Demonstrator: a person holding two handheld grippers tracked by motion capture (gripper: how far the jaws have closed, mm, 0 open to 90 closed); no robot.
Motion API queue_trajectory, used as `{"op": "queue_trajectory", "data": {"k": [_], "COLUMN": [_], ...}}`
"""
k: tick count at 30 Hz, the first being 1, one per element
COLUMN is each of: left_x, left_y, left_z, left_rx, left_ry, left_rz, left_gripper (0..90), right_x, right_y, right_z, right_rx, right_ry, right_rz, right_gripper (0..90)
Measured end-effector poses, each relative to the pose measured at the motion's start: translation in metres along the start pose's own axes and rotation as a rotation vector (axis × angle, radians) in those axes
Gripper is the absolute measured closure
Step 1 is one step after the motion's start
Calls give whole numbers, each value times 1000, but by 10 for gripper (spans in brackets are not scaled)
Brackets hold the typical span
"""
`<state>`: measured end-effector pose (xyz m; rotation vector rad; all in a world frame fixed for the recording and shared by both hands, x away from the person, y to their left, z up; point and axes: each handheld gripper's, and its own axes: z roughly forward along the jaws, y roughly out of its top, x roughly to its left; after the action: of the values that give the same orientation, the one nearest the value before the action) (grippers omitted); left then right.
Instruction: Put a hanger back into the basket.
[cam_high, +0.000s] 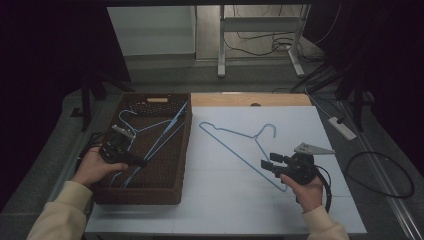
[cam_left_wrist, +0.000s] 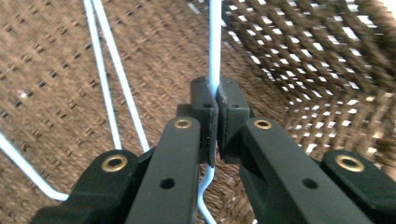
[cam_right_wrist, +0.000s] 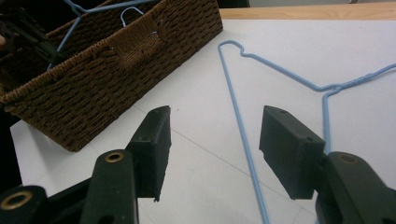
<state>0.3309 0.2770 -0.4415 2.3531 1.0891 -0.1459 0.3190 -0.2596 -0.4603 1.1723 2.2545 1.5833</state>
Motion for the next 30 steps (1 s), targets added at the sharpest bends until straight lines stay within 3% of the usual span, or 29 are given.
{"op": "queue_trajectory", "data": {"k": [10,18,23,26,28,29,30], "left_x": [15,21,29,32,33,31,31], "left_y": [-6,-10,-13,-13,-14,-14,-14], "left_z": [8,4,7,8,9,8,8], "left_rx": [-13,-32,-29,-37,-43,-57,-57], "left_ry": [121,284,339,354,377,432,432], "left_rz": [-122,-196,-246,-267,-270,-266,-266], "left_gripper": [873,867,866,837,733,679,616], "right_x": [0,-1,-1,-1,-1,-1,-1], "right_y": [-1,-1,-1,-1,-1,-1,-1], "right_z": [1,1,1,1,1,1,1], "right_rx": [5,2,1,1,1,1,1], "right_ry": [-2,-5,-6,-7,-8,-7,-7], "right_rz": [2,6,5,6,8,8,8], "right_gripper": [439,439,438,438,438,437,437]}}
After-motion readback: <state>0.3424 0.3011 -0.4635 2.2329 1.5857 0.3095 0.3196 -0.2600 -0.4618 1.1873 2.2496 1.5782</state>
